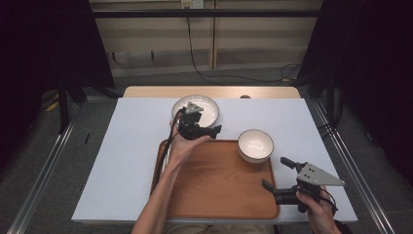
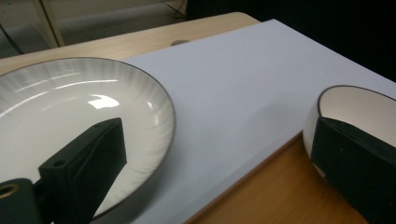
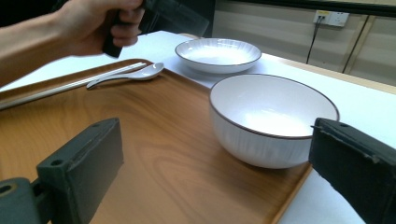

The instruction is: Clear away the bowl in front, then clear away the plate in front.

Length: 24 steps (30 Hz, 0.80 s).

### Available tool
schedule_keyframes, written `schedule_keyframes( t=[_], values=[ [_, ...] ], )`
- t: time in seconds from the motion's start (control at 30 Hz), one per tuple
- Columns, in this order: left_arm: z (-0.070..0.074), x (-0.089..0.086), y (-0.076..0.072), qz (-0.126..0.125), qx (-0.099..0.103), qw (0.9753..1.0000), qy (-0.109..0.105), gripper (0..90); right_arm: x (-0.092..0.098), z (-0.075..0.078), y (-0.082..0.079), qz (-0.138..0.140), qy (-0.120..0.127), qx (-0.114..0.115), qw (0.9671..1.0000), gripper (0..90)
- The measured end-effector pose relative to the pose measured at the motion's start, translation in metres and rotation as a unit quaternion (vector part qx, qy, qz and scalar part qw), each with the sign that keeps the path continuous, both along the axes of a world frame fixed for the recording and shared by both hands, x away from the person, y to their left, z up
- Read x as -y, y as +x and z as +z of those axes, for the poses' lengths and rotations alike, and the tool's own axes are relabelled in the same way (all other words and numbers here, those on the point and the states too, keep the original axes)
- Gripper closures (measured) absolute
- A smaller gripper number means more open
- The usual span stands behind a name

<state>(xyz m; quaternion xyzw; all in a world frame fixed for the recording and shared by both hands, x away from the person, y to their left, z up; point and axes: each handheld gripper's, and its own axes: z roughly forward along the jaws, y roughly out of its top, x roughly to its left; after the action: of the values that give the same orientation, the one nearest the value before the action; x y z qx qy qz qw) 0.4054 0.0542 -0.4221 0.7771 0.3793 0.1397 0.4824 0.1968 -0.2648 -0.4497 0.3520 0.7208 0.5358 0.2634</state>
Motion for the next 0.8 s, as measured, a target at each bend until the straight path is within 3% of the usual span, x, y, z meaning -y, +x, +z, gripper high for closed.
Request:
schedule_keyframes(
  t=[0.13,0.3,0.5,0.57,0.63,0.73,0.8],
  values=[
    [0.005,-0.019,0.006,0.031,0.012,0.9994,0.002,3.5,0.000,0.000,0.000,0.000,-0.001,0.000,1.0000,2.9],
    [0.006,-0.042,0.016,0.056,0.001,0.9984,-0.013,6.7,-0.001,0.000,0.002,-0.006,0.001,-0.004,1.0000,2.9],
    [0.013,-0.064,0.025,0.079,0.009,0.9967,-0.014,7.2,0.000,-0.001,0.001,-0.009,0.000,-0.005,1.0000,2.9],
    [0.014,-0.069,0.027,0.081,0.015,0.9965,-0.015,13.7,0.000,0.000,-0.001,-0.009,0.001,-0.005,0.9999,2.9],
    [0.013,-0.072,0.030,0.089,0.013,0.9958,-0.020,10.0,0.001,0.000,-0.002,-0.009,0.000,-0.004,0.9999,2.9],
    [0.011,-0.078,0.036,0.099,0.015,0.9949,-0.012,11.6,0.001,0.000,-0.003,-0.005,0.000,-0.002,1.0000,2.9],
    [0.010,-0.081,0.042,0.108,0.013,0.9939,-0.019,12.4,0.002,0.000,-0.003,-0.005,-0.001,-0.003,1.0000,2.9]
  ],
)
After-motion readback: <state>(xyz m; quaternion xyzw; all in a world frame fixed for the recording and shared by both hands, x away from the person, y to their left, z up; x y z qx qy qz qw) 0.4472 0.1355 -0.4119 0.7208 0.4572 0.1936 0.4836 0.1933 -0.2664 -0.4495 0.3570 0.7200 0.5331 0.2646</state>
